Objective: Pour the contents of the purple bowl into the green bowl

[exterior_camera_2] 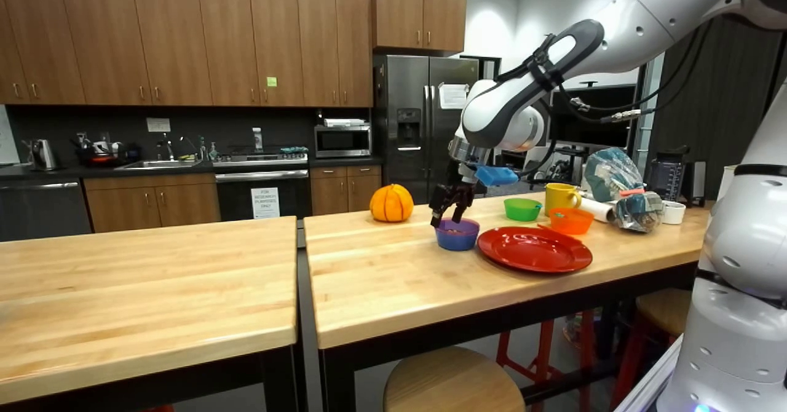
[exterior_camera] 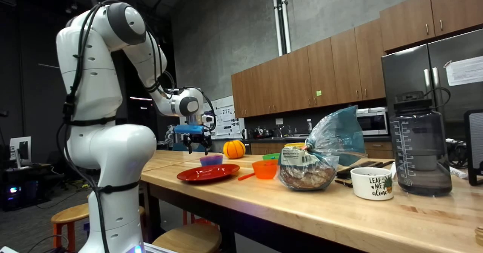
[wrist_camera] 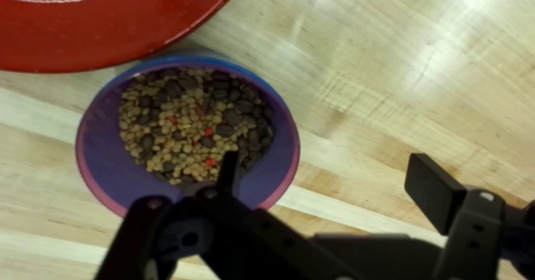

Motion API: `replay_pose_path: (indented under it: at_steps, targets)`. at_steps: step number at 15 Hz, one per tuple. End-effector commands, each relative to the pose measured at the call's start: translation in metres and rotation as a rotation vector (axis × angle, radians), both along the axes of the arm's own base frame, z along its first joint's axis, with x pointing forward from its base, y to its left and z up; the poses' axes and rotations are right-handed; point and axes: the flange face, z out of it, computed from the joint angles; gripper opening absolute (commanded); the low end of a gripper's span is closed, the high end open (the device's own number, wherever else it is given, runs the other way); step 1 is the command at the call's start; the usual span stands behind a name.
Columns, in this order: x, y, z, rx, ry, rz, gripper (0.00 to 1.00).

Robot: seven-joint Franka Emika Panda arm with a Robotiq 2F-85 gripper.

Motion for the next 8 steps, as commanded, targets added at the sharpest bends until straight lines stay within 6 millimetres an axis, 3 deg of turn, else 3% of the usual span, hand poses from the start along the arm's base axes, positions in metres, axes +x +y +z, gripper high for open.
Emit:
replay_pose_path:
  at_steps: [1,8]
  targets:
    - [0.0,0.0,0.001,-0.001,0.001,-0.001,1.0]
    - [0.02,0.002,-0.014,-0.009,0.029,0.005,1.0]
